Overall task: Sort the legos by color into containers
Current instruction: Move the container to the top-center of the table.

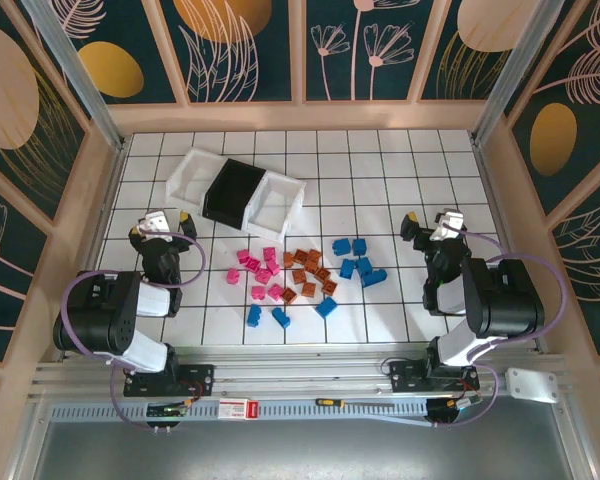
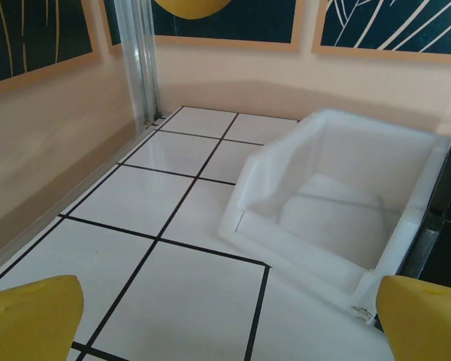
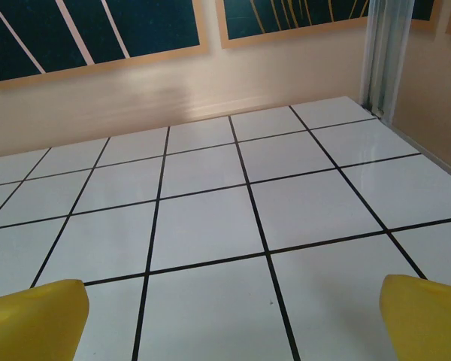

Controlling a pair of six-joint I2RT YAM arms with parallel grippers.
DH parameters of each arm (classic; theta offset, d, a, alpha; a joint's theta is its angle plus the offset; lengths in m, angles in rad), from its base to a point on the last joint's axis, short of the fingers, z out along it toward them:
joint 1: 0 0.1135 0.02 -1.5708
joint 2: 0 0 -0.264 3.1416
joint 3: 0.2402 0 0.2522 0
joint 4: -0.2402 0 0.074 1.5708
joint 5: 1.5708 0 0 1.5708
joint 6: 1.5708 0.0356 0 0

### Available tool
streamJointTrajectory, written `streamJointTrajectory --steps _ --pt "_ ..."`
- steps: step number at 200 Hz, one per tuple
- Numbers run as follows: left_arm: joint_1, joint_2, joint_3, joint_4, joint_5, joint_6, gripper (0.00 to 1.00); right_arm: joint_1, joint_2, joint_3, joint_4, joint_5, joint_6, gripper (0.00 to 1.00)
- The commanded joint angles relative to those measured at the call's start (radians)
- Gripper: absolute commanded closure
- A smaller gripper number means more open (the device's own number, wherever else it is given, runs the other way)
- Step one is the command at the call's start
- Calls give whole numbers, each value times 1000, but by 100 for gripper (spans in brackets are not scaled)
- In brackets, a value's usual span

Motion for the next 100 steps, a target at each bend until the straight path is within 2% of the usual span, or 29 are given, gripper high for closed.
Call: streamJointTrajectory --steps 1,100 --pt "4 -4 -1 57 12 -12 1 4 5 14 17 -4 -22 1" --pt "4 -4 -1 56 12 -13 1 6 5 11 21 -4 -23 1"
